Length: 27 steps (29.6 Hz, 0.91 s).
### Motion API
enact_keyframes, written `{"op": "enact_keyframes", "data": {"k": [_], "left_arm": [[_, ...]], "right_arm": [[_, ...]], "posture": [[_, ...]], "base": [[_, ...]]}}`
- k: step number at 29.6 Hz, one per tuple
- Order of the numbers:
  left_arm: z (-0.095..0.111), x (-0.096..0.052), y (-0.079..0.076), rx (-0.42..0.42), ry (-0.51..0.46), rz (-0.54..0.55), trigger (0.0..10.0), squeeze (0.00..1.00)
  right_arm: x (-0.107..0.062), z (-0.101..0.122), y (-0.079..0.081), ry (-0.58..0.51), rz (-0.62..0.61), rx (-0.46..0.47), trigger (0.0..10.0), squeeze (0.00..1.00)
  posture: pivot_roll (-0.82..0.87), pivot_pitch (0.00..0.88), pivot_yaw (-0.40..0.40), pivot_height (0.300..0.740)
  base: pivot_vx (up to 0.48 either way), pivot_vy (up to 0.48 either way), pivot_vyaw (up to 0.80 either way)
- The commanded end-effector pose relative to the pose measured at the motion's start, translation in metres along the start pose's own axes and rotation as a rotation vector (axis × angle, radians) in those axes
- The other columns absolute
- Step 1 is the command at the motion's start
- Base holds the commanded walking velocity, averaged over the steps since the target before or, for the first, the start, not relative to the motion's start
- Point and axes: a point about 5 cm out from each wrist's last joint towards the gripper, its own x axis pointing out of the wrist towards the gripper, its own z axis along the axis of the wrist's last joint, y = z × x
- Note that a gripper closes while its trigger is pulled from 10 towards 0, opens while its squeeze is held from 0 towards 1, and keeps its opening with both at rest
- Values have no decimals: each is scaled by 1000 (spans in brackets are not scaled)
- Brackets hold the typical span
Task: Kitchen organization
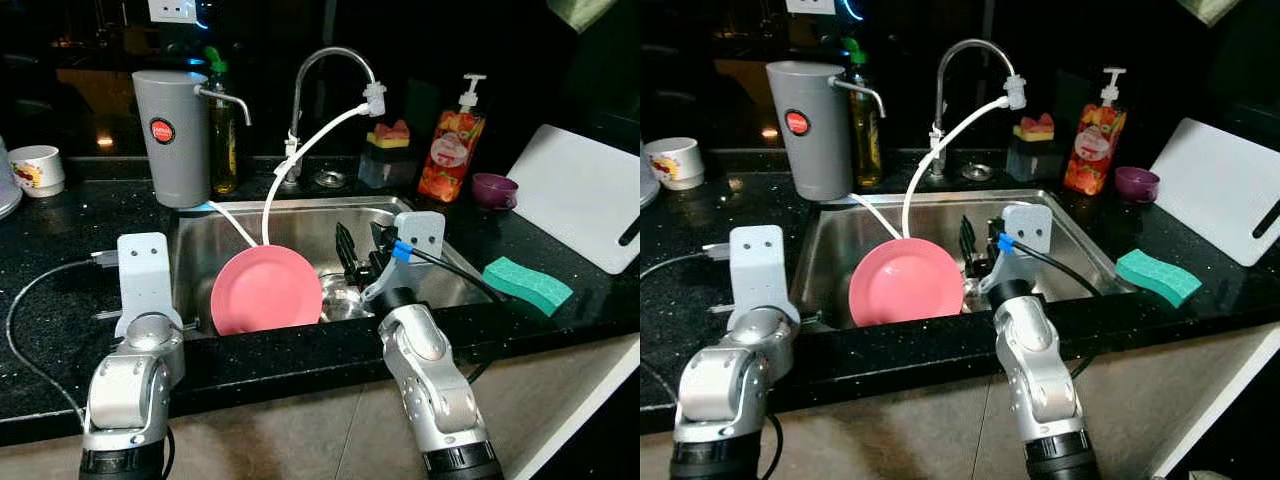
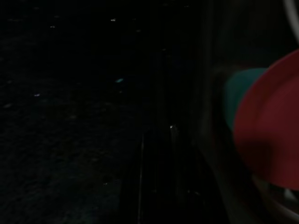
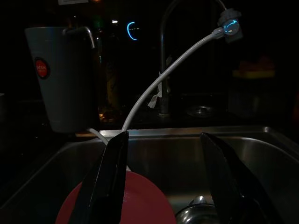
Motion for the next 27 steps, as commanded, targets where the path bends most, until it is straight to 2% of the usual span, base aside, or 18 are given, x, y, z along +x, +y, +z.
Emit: {"op": "enact_keyframes", "data": {"k": [1,8,9,10,11,18,20,22,24,26,27], "left_arm": [[-9,3,0,20,41,5,0,0],[-6,4,1,2,19,16,0,0],[-2,3,2,-8,-12,23,1294,0],[-2,3,2,-8,-12,23,1294,0],[7,1,0,-19,-78,16,10000,0],[33,-11,-9,-32,-266,-38,10000,0],[33,-11,-9,-32,-266,-38,10000,0],[39,-17,-15,-39,-316,-93,10000,0],[39,-26,-27,-40,-324,-231,10000,0],[39,-26,-27,-40,-324,-231,10000,0],[37,-31,-33,-26,-331,-310,10000,0]], "right_arm": [[0,3,-2,-6,-9,6,10000,0],[0,3,-2,-7,-7,8,10000,0],[0,3,-2,-8,-7,8,10000,0],[0,3,-2,-8,-7,8,10000,0],[0,3,-2,-8,-6,8,10000,0],[1,3,-2,-9,-5,10,10000,0],[1,3,-2,-9,-5,10,10000,0],[1,3,-1,-11,-5,10,10000,0],[1,5,-1,-14,-3,10,10000,0],[1,5,-1,-14,-3,10,10000,0],[1,6,-2,-16,-1,9,10000,0]], "posture": [[135,77,-95,740],[135,77,-95,740],[135,77,-95,740],[135,77,-95,740],[138,76,-97,740],[139,74,-97,740],[139,74,-97,740],[138,75,-96,740],[138,75,-96,740],[138,75,-96,740],[137,75,-97,740]], "base": [[0,0,0],[0,0,0],[0,0,0],[0,0,0],[0,0,0],[0,0,0],[0,0,0],[0,0,0],[0,0,0],[0,0,0],[0,0,0]]}}
